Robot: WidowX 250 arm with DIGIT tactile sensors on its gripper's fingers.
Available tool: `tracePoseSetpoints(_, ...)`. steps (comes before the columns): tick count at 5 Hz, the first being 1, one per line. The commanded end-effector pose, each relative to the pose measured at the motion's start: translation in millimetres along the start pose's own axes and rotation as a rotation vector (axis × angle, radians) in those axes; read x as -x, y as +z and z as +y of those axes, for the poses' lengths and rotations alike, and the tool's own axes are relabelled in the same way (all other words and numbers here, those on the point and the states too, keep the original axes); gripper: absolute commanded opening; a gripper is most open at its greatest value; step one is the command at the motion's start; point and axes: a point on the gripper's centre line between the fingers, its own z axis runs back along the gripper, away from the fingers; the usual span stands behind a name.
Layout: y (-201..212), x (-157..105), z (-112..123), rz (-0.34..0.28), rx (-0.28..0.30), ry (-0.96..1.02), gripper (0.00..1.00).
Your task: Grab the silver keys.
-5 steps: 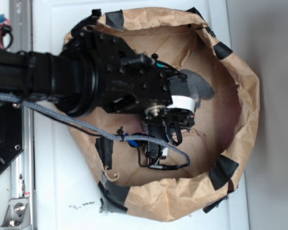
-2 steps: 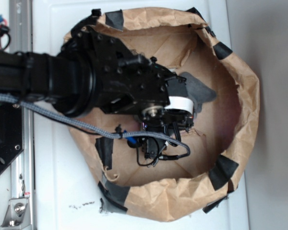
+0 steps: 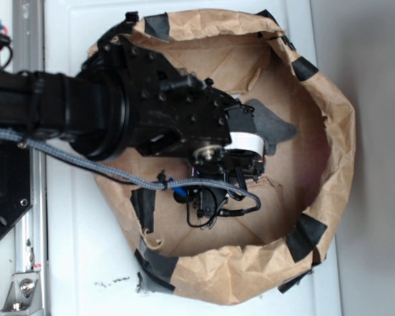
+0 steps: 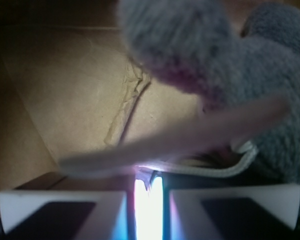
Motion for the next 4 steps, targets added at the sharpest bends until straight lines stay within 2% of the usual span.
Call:
tracePoseSetpoints(1,11,-3,0,-0.03,-0.006,0.003,0.0)
tracePoseSetpoints(2,22,-3,2,-0.048,-0.022,0.017,0.0)
tracePoseSetpoints(3,71,-3,-15,-0.119,-0.002,0.013,0.0)
tracePoseSetpoints(4,121,-4,-34,-0.171,0.108,0.067,0.0)
